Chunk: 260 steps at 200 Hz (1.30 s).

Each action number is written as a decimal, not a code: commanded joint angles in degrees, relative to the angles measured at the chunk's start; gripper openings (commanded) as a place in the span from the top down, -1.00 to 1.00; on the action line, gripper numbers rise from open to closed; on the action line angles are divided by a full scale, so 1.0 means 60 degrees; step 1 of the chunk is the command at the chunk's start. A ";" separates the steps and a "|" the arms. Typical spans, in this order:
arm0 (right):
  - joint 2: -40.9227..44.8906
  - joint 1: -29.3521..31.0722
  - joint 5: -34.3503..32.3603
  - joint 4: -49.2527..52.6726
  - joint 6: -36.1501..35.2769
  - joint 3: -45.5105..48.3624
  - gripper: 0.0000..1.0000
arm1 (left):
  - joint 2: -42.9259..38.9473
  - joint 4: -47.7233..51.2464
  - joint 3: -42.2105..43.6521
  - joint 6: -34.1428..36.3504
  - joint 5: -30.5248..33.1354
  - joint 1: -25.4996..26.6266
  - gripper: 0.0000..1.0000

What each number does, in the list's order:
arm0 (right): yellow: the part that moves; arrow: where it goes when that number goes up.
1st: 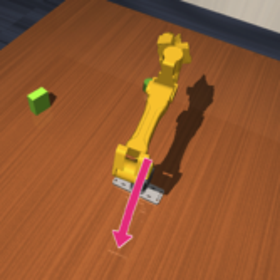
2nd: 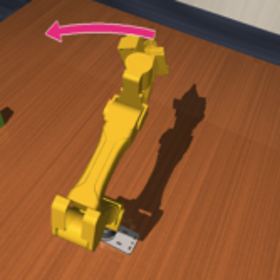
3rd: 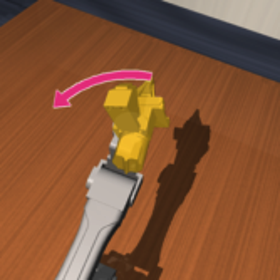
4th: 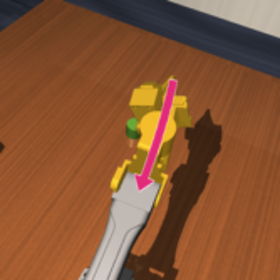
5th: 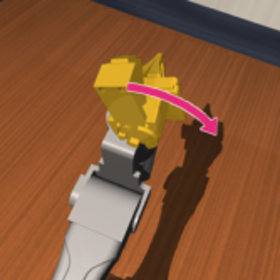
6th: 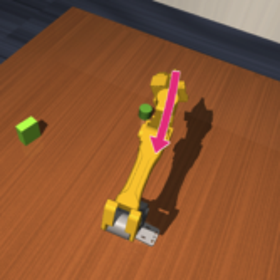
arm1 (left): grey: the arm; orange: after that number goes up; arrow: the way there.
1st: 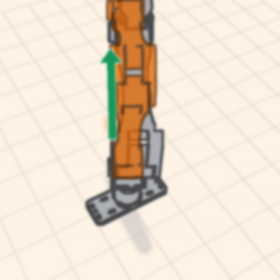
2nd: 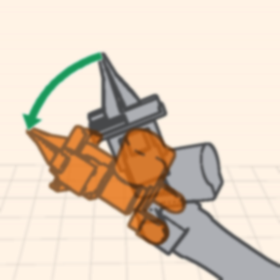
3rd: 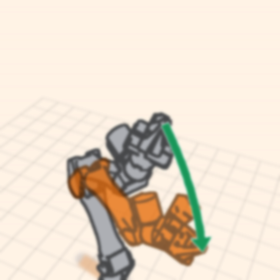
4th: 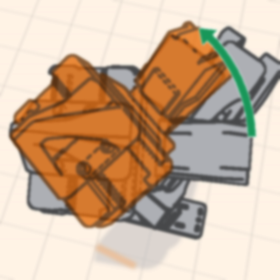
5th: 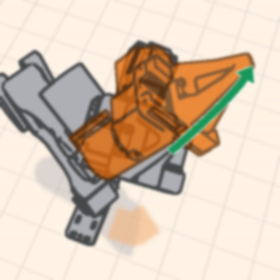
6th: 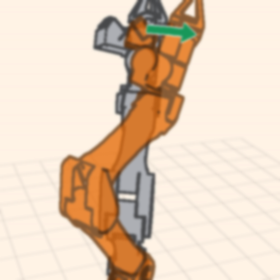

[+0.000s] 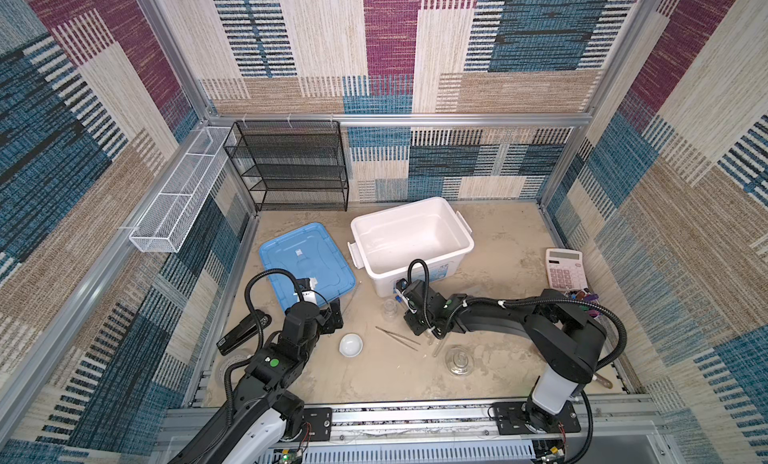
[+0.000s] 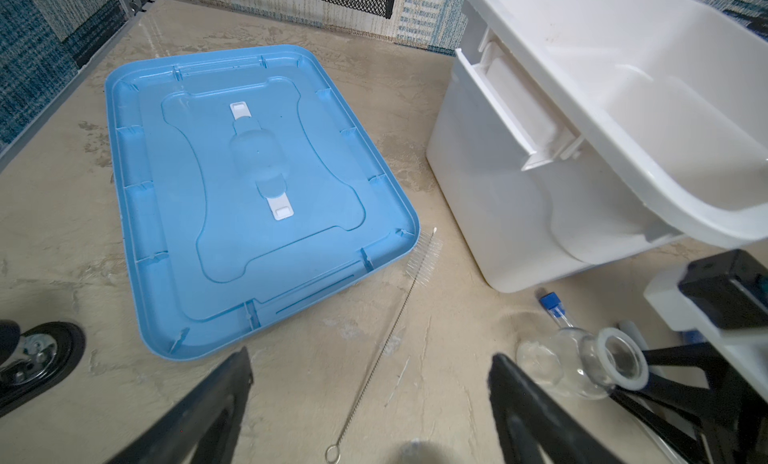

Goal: Organize the chemistry lab equipment
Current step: 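Close the right gripper on the blue-capped test tube and lift it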

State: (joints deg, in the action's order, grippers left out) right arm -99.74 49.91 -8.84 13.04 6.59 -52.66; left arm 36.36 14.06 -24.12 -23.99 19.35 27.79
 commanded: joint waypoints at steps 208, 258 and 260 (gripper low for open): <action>0.1367 -0.0013 0.0519 -0.1309 0.1138 0.0796 0.73 | -0.0263 0.0278 -0.0482 -0.0133 -0.0530 0.0011 -0.80; 0.2508 -0.0187 0.0694 -0.2234 0.1325 0.1654 0.73 | 0.0018 0.0358 -0.0812 -0.0416 -0.1255 0.0081 -0.80; 0.2563 -0.0203 0.0715 -0.2284 0.1331 0.1694 0.73 | 0.0026 0.0364 -0.0814 -0.0423 -0.1279 0.0084 -0.80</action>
State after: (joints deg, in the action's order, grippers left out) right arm -87.24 49.32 -5.91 4.89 13.10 -44.27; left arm 35.88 15.88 -27.99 -24.88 14.41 27.94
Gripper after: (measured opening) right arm 0.180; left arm 0.900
